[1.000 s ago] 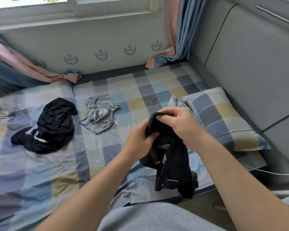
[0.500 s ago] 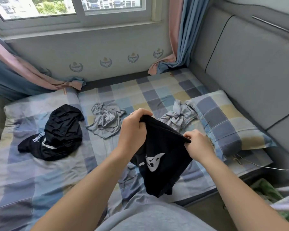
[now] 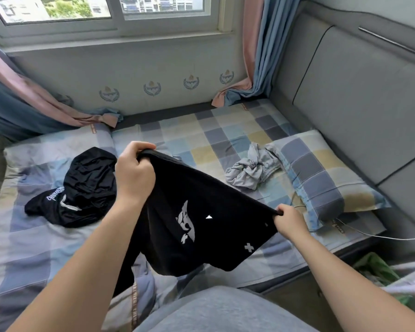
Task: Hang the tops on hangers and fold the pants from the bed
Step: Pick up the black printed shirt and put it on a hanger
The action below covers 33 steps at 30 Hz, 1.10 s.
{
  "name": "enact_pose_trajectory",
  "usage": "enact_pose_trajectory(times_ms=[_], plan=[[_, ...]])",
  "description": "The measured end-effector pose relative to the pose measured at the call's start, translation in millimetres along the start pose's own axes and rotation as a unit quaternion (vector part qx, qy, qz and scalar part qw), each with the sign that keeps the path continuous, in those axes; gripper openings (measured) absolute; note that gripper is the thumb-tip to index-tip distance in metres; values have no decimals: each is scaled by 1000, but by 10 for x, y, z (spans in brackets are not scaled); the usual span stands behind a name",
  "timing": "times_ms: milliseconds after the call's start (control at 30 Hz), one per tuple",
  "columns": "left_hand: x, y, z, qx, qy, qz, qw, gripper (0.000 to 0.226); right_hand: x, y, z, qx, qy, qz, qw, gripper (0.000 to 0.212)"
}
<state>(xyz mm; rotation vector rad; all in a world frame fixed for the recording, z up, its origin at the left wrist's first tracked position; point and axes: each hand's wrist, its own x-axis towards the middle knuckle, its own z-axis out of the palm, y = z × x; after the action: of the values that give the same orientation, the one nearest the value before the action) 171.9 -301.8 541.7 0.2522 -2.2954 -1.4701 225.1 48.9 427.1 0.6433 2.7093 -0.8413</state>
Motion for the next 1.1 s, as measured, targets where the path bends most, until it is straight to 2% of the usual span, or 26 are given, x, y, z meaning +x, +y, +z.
enact_pose_trajectory(times_ms=[200,300,400,467,533,600,667,733,800,900,933,1100], plan=[[-142,-233,92,4,-84,-114,990,39,-148,-507,-209,256,-43,-12,966,16],[-290,-265,224,13,-158,-159,975,25,-255,-777,-299,326,-52,-25,944,21],[-439,-225,344,27,-245,-160,956,11,-351,-991,-393,355,-49,-40,933,24],[-556,-161,429,39,-347,-137,927,21,-429,-1118,-441,370,-60,-55,926,21],[-718,-100,535,24,-463,-120,878,35,-519,-1243,-462,409,-80,-67,907,17],[-899,-44,652,2,-523,-123,843,46,-597,-1346,-480,444,-96,-74,888,14],[-1033,-57,780,19,-515,-98,851,36,-644,-1411,-536,478,-100,-80,869,10],[-1085,-84,868,50,-481,-72,872,8,-655,-1429,-612,515,-90,-85,848,10],[-1069,-97,895,31,-439,-81,894,16,-651,-1408,-678,547,-76,-85,829,12],[-961,-68,860,-45,-383,-104,917,14,-636,-1325,-738,583,-68,-82,805,9],[-917,-44,839,-71,-374,-118,917,14,-628,-1278,-754,590,-68,-81,800,6],[-782,172,752,-195,-342,-193,899,18,-651,-1042,-755,588,-84,-98,798,25]])
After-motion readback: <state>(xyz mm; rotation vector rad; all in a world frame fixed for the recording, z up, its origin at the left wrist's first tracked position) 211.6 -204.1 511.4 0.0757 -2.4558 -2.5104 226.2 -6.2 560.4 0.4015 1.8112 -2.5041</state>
